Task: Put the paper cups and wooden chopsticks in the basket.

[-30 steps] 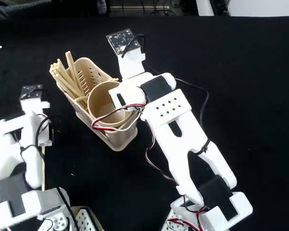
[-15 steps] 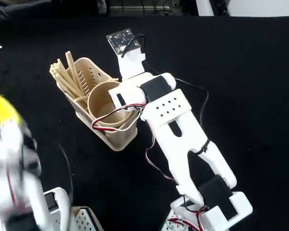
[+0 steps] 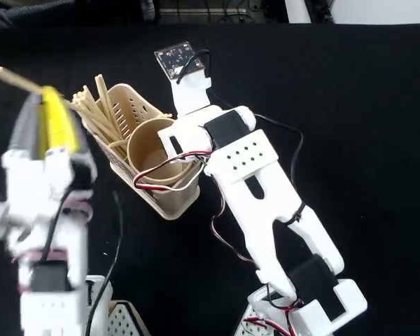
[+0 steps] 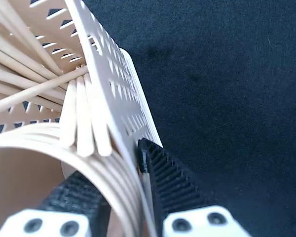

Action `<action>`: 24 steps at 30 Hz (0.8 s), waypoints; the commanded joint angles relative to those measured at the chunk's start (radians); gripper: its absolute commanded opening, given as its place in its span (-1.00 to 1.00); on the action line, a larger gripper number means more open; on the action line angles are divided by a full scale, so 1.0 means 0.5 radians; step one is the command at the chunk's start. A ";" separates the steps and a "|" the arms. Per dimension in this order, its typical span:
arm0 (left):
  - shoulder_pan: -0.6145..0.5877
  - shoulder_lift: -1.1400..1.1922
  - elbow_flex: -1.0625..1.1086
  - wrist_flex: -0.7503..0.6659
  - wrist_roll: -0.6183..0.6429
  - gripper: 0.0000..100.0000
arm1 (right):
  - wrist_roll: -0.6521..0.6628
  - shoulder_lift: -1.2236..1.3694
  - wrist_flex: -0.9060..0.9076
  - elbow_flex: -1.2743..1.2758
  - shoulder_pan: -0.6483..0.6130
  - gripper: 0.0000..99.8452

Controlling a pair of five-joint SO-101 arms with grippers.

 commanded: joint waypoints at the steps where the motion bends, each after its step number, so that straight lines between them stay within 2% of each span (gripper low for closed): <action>1: 0.032 0.338 0.259 -0.292 -0.040 -0.94 | 0.018 0.407 0.012 0.222 -0.055 -0.98; 5: 0.041 0.362 0.440 -0.546 -0.040 -0.94 | 0.018 0.407 0.012 0.222 -0.055 -0.98; 8: 0.057 0.362 0.456 -0.543 -0.043 -0.93 | 0.018 0.407 0.012 0.222 -0.055 -0.98; 9: 0.066 0.362 0.443 -0.463 -0.077 -0.87 | 0.018 0.407 0.012 0.222 -0.055 -0.98; 11: 0.109 0.359 0.305 -0.071 -0.135 -0.60 | 0.018 0.407 0.012 0.222 -0.055 -0.98; 12: 0.121 0.359 0.158 0.227 -0.061 -0.51 | 0.018 0.407 0.012 0.222 -0.055 -0.98; 15: 0.124 0.362 -0.404 1.117 0.132 -0.50 | 0.018 0.407 0.012 0.222 -0.055 -0.98; 17: 0.118 0.362 -0.707 1.525 0.104 -0.47 | 0.018 0.407 0.012 0.222 -0.052 -0.98; 21: -0.020 0.338 -1.131 2.078 0.086 -0.47 | 0.018 0.388 0.028 0.219 -0.046 -0.98; 24: -0.222 0.245 -1.002 2.182 0.058 -0.47 | 0.009 0.342 0.086 0.183 -0.012 -0.98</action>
